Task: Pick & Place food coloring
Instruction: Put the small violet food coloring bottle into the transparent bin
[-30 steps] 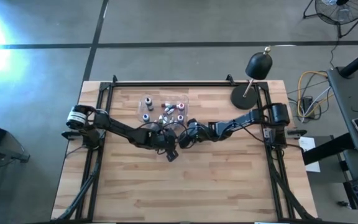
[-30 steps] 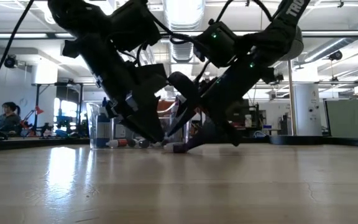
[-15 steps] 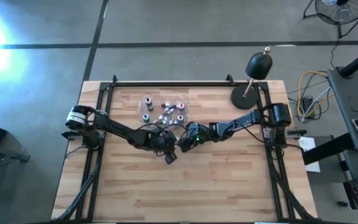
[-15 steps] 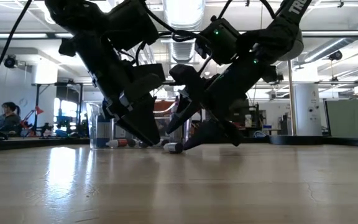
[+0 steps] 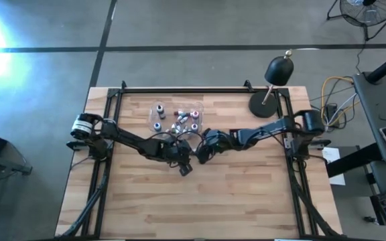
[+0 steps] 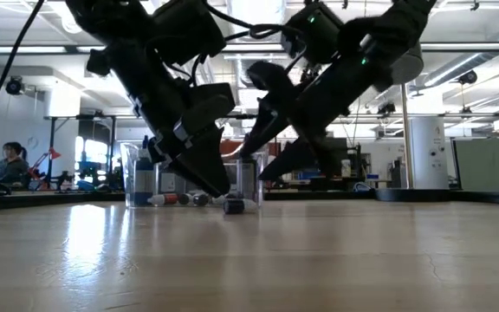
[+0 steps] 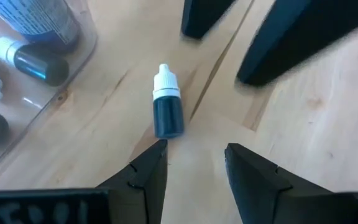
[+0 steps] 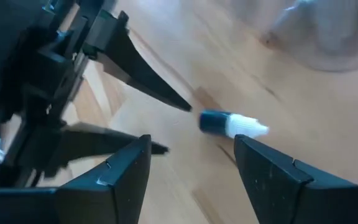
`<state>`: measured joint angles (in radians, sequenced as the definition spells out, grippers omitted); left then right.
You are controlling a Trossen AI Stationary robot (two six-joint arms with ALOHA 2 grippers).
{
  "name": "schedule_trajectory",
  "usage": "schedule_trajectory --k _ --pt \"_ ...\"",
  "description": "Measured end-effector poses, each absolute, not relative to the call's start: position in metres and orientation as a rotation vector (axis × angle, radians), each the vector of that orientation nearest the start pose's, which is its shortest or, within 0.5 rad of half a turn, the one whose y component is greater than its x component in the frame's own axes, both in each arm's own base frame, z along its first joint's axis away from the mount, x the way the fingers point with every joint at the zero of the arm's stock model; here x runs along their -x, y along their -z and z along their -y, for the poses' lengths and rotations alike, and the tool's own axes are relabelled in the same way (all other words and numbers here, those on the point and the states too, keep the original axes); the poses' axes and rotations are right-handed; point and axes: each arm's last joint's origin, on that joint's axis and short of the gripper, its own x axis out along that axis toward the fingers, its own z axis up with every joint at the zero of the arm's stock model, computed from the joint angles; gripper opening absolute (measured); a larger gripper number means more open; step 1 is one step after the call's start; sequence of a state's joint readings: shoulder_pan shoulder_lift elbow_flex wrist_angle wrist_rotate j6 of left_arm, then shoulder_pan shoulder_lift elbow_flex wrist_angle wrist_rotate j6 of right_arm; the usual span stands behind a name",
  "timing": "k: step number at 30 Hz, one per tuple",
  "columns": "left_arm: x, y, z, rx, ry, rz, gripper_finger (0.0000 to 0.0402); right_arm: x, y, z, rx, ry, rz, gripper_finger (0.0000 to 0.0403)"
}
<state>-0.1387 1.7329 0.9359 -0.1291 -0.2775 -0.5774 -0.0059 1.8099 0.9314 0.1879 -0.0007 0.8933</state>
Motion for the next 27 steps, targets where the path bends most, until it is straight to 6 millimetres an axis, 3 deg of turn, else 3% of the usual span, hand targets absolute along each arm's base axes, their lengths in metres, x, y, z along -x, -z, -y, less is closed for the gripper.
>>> schedule_trajectory --k 14,18,27 --pt "-0.342 -0.164 0.024 0.256 -0.360 -0.820 0.0135 -0.300 -0.204 -0.031 -0.632 0.600 -0.685 0.0224" --pt "-0.349 -0.159 0.023 0.219 -0.282 -0.809 0.0135 -0.285 -0.205 -0.042 -0.631 0.649 -0.678 0.0224" --pt "-0.372 -0.155 0.020 0.138 -0.252 -0.822 0.0135 -0.263 -0.185 -0.061 -0.719 0.711 -0.677 0.0224"
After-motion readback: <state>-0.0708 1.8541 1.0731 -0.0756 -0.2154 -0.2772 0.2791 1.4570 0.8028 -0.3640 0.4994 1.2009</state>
